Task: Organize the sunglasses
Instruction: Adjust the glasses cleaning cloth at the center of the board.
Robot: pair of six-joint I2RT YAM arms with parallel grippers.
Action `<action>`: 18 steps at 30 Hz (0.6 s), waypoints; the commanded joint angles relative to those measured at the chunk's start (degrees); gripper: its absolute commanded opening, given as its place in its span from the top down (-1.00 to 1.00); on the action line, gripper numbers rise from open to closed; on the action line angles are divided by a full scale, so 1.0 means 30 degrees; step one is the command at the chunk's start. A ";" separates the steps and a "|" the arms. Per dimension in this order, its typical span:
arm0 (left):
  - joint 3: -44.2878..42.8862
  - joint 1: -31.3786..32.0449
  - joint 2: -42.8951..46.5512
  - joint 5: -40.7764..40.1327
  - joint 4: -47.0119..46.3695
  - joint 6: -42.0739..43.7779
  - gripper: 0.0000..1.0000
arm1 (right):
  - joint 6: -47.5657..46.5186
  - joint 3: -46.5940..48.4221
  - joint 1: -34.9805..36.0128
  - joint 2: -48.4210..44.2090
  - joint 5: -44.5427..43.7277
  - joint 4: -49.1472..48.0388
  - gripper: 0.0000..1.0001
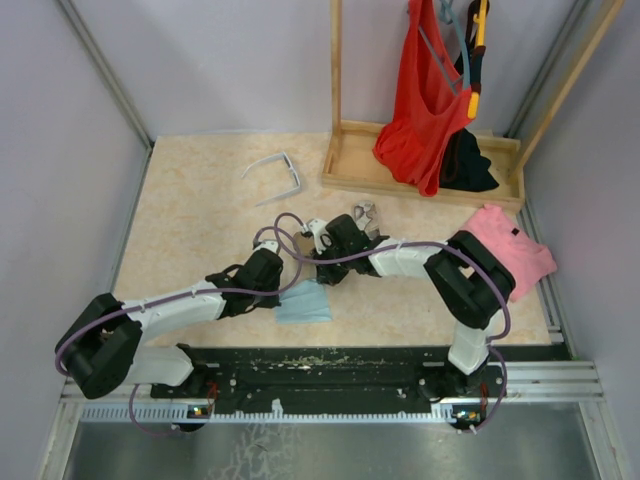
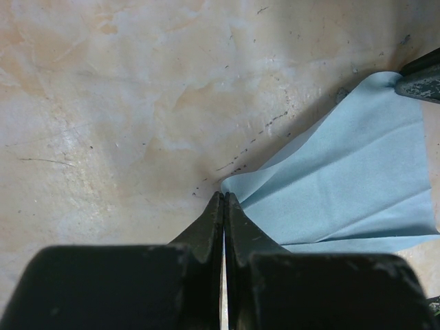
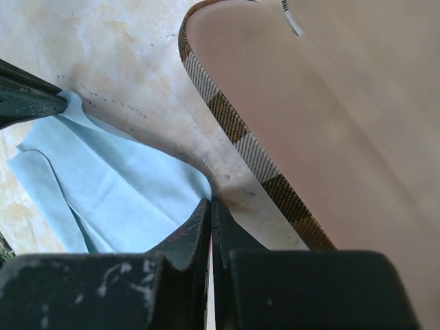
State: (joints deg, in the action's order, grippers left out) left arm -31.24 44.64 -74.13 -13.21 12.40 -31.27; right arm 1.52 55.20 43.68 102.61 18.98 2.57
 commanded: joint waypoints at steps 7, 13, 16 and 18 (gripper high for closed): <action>0.0018 0.0046 -0.0197 -0.0159 0.0059 0.0163 0.98 | -0.0477 -0.0066 -0.0117 -0.1462 -0.0667 -0.0608 1.00; -0.0015 0.0059 -0.0219 -0.0166 0.0040 0.0194 0.98 | -0.0515 -0.0171 -0.0117 -0.1828 -0.0661 -0.0595 1.00; -0.0070 0.0060 -0.0294 -0.0195 0.0109 0.0197 0.98 | -0.0513 -0.0206 -0.0124 -0.1859 -0.0821 -0.0598 1.00; -0.0075 0.0053 -0.0347 -0.0219 0.0164 0.0177 0.98 | -0.0492 -0.0232 -0.0115 -0.1912 -0.0800 -0.0672 1.00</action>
State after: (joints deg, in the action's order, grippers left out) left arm -31.24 44.64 -74.15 -13.26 12.40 -31.22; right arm 0.99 55.00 43.68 99.68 16.95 2.61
